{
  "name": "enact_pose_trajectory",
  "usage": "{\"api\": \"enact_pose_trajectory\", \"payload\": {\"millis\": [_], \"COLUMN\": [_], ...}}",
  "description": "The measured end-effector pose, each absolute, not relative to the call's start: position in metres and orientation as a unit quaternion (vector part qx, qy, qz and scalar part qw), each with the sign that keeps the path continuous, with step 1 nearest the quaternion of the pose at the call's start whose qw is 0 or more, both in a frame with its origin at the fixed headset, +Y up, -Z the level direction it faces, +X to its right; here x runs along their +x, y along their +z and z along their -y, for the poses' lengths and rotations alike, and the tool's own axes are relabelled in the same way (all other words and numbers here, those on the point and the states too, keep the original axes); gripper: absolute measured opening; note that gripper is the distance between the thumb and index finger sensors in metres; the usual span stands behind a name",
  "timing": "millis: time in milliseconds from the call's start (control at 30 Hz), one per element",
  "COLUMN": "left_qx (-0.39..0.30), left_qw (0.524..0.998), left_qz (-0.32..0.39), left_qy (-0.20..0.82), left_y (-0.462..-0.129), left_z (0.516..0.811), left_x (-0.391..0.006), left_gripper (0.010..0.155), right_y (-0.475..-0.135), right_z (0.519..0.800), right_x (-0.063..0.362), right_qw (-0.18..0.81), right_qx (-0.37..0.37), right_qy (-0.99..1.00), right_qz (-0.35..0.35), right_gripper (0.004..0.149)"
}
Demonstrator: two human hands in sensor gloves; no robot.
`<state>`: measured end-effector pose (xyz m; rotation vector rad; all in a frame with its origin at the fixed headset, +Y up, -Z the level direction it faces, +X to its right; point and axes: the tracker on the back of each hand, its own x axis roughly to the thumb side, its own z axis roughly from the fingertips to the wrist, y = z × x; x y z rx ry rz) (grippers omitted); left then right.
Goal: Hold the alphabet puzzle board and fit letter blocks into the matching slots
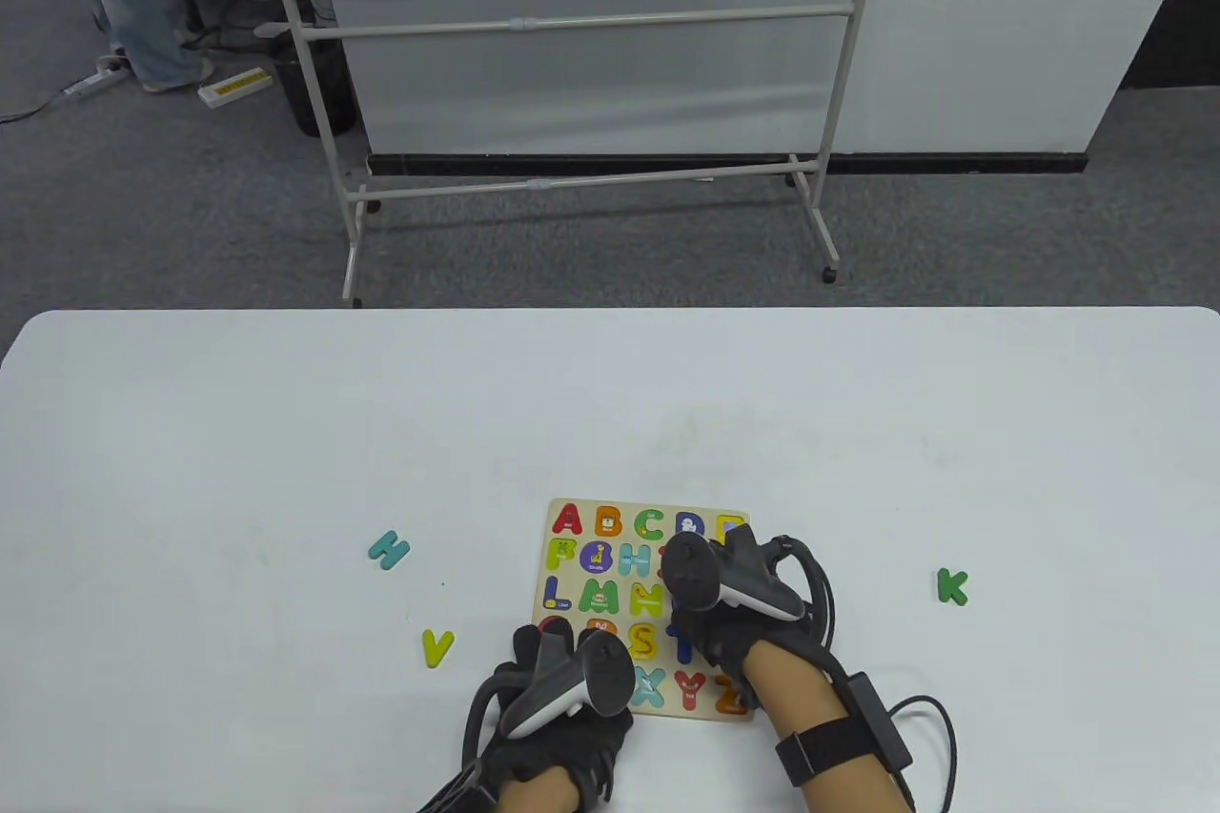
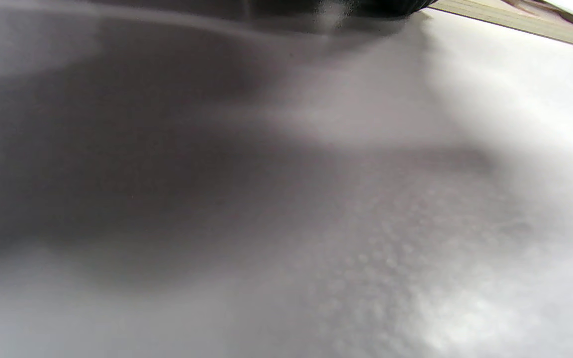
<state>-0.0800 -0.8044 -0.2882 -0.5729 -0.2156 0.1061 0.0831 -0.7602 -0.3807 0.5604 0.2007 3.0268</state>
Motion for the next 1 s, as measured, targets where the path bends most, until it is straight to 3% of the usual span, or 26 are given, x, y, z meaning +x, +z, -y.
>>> {"api": "enact_pose_trajectory", "payload": {"millis": [1000], "left_qx": [-0.283], "left_qw": [0.951], "left_qz": [0.107], "left_qy": [0.055], "left_y": [-0.2886], "left_z": [0.8045], "left_x": [-0.08], "left_gripper": [0.082], "right_y": [-0.3853], "right_z": [0.7574], "right_x": [0.0826], "right_qw": [0.033], "right_qx": [0.171], "right_qy": [0.981], "right_qz": [-0.086], "right_gripper": [0.053]}}
